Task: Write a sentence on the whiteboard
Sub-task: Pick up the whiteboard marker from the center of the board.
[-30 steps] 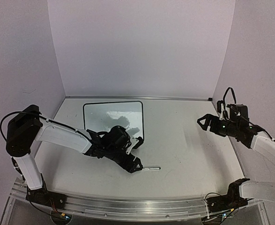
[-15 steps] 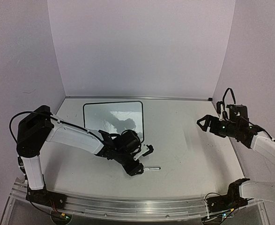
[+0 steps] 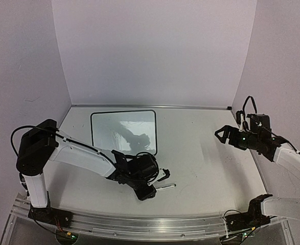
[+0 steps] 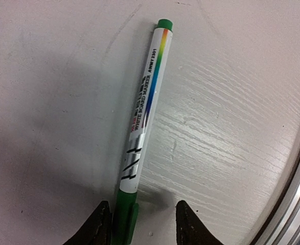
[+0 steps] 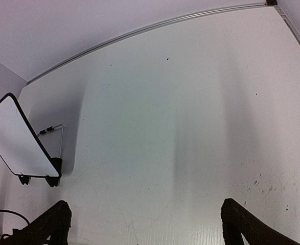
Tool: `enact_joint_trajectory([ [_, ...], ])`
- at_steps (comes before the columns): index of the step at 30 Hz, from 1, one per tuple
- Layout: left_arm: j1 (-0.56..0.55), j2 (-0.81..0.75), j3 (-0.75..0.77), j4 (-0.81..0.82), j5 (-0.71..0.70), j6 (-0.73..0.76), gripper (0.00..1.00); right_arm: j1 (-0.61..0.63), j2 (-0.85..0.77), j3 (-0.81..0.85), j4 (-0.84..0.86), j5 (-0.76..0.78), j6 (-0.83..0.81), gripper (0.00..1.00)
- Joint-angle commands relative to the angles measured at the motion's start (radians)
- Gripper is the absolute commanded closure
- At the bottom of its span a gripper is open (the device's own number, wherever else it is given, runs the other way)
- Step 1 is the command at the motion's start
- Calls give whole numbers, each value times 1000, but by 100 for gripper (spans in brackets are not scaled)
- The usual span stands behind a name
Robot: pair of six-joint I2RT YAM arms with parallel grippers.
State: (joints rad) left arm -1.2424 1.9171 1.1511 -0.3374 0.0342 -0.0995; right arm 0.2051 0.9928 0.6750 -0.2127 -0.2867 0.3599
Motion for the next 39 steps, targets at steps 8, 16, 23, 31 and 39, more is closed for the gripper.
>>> enact_joint_trajectory([
  [8, -16, 1, 70, -52, -120, -40, 59, 8, 11, 22, -5, 1, -9, 2],
  [16, -17, 50, 111, -54, -162, -33, 70, 8, 12, 30, -5, 4, -13, 2],
  [23, -16, 27, 75, -58, -113, -35, 68, 8, 29, 38, -5, 4, -18, 2],
  [31, -16, 33, 48, -80, -119, -38, 66, 8, 37, 41, -3, 4, -17, 2],
  [39, -17, 33, 36, -83, -115, -34, 84, 10, 40, 42, -3, -3, -15, 2],
])
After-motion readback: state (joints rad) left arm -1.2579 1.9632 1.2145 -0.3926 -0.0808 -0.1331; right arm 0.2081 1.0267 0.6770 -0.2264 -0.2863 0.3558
